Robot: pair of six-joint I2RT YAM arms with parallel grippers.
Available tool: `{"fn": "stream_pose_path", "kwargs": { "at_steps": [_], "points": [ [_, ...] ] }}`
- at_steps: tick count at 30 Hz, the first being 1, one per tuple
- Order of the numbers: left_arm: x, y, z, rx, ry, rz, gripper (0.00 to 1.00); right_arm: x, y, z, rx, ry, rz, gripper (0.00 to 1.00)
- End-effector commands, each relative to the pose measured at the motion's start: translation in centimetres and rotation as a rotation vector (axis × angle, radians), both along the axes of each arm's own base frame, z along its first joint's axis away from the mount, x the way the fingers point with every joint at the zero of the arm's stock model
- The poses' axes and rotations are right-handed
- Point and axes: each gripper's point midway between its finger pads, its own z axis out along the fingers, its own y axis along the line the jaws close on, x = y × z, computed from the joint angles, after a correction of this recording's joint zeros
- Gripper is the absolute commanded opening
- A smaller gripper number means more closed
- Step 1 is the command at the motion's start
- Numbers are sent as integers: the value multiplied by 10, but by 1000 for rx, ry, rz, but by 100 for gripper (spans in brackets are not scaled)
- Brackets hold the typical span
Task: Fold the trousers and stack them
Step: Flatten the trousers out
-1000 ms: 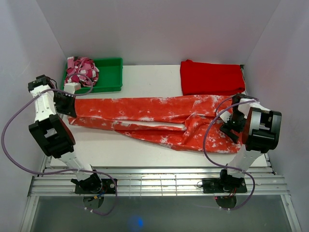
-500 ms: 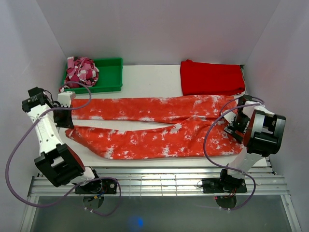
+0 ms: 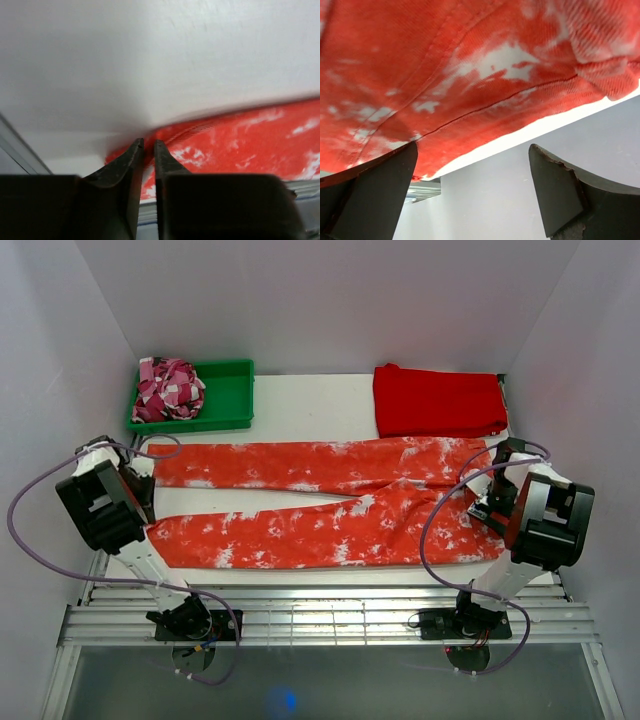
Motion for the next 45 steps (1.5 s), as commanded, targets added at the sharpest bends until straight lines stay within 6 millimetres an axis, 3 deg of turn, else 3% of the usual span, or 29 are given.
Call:
{"fn": "stream_pose_path", "kwargs": {
  "at_steps": [1, 2, 5, 7, 9, 11, 15, 18, 21, 26, 30, 33, 36, 38, 39, 41, 42, 43, 45],
  "points": [
    [52, 25, 36, 71, -192, 55, 29, 5, 9, 23, 50, -35, 35, 98],
    [57, 27, 42, 77, -212, 48, 31, 7, 15, 27, 84, -45, 40, 98],
    [55, 28, 62, 112, -264, -13, 55, 9, 27, 50, 144, -83, 53, 98],
    [51, 21, 79, 120, -318, -53, 59, 11, 37, 57, 193, -99, 58, 98],
    [43, 6, 80, 79, -339, -117, 65, 17, 44, 67, 229, -122, 50, 98],
    [38, -15, 83, 40, -367, -174, 65, 18, 58, 62, 280, -100, 32, 95],
    [16, -47, 48, -40, -286, -190, 58, 15, 75, 42, 299, -41, -5, 84],
    [6, -56, 32, -71, -251, -169, 52, 13, 84, 23, 291, -9, -16, 75],
    [-6, -54, 19, -43, -221, -177, 46, 6, 87, 7, 269, 14, 2, 70],
    [-43, -53, -9, 12, -130, -219, 41, -26, 90, -16, 242, 83, 39, 59],
    [-70, -41, -18, 76, -64, -257, 38, -60, 90, -20, 233, 146, 97, 49],
    [-71, -30, -10, 103, -63, -274, 36, -76, 92, -10, 241, 174, 139, 47],
    [-43, -29, 22, 69, -150, -289, 39, -64, 99, 14, 288, 127, 170, 47],
    [-18, -46, 45, -33, -250, -291, 45, -43, 110, 32, 347, 53, 175, 48],
    [9, -42, 72, -24, -341, -285, 48, -17, 112, 54, 357, -25, 177, 49],
    [42, -59, 90, -85, -423, -294, 57, 8, 124, 68, 426, -76, 130, 49],
    [64, -60, 110, -79, -480, -279, 59, 22, 126, 76, 441, -102, 110, 49],
    [78, -76, 115, -97, -497, -309, 61, 49, 128, 86, 461, -141, 96, 49],
    [110, -86, 116, -95, -527, -297, 62, 72, 129, 91, 474, -169, 26, 47]
  ]
}}
